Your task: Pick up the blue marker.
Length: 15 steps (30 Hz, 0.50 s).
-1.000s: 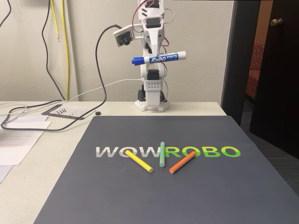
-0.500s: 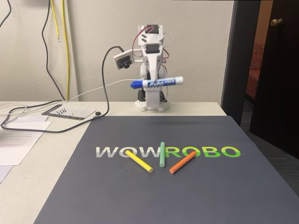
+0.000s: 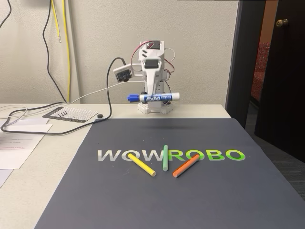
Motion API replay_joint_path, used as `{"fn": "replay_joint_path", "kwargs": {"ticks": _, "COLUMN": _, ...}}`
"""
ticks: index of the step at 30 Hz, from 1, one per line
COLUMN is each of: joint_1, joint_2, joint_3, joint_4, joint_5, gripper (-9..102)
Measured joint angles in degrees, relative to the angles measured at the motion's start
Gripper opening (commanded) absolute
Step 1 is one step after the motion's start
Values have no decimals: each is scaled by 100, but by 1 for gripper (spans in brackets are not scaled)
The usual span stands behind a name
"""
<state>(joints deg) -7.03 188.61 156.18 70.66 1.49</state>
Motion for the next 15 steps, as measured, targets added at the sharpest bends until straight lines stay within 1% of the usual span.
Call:
{"fn": "replay_joint_path", "kwargs": {"ticks": 6, "joint_1": 202, "joint_2": 0, "joint_3": 0, "joint_4": 26, "joint_5": 0, "gripper": 0}}
{"fn": "replay_joint_path", "kwargs": {"ticks": 15, "joint_1": 246, "joint_2": 0, "joint_3": 97, "joint_4": -97, "joint_5": 0, "gripper": 0}}
